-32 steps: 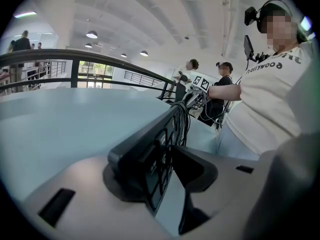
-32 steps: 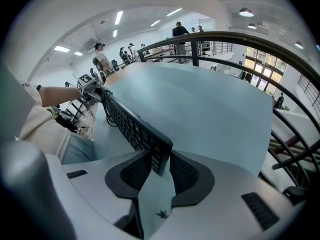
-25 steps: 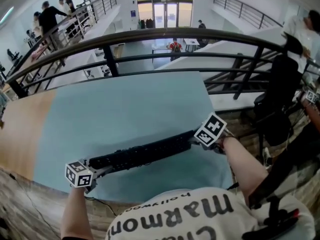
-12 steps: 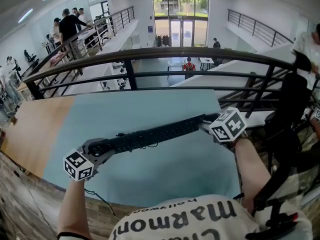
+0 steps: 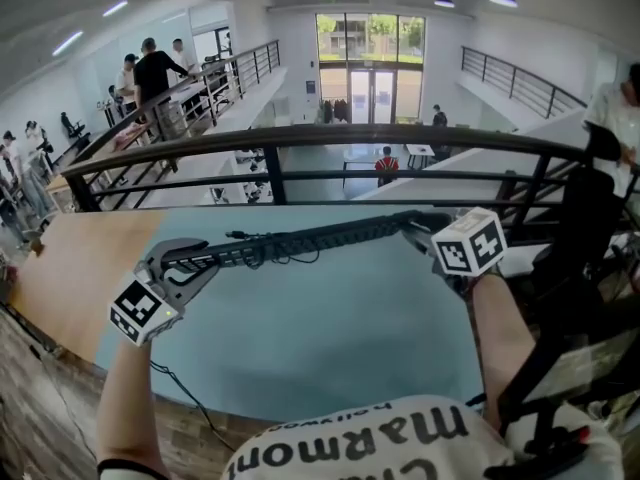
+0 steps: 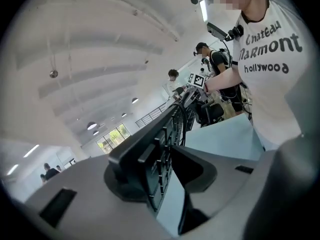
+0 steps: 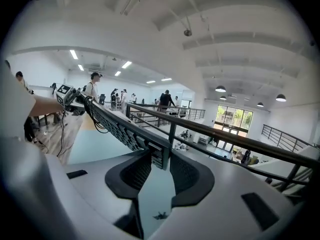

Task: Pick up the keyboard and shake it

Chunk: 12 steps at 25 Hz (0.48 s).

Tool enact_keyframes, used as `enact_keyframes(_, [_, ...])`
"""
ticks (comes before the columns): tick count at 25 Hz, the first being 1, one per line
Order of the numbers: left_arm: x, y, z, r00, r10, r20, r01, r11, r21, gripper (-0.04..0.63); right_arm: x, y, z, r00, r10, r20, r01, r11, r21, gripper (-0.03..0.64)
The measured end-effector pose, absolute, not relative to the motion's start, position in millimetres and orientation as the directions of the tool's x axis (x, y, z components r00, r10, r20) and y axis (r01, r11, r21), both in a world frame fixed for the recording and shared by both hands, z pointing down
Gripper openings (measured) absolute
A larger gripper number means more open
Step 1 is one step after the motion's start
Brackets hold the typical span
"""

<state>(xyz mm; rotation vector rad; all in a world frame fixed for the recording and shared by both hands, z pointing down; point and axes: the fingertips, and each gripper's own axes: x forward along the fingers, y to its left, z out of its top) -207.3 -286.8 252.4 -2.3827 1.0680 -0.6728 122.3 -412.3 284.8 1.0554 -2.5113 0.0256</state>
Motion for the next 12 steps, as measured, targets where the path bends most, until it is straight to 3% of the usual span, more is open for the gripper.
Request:
enact_keyframes(6, [-199, -281, 228, 0.572, -0.788, 0.227, -0.499, -0.555, -0.666, 0.141, 125, -413, 278, -0.623, -0.702, 0.346, -0.712, 0.692, 0.123, 0.133])
enact_keyframes(12, [-189, -259, 203, 0.577, -0.798, 0.177, -0.430, -0.480, -0.764, 0.127, 127, -405, 259, -0.623, -0.748, 0.228, -0.743, 0.657, 0.125, 0.135])
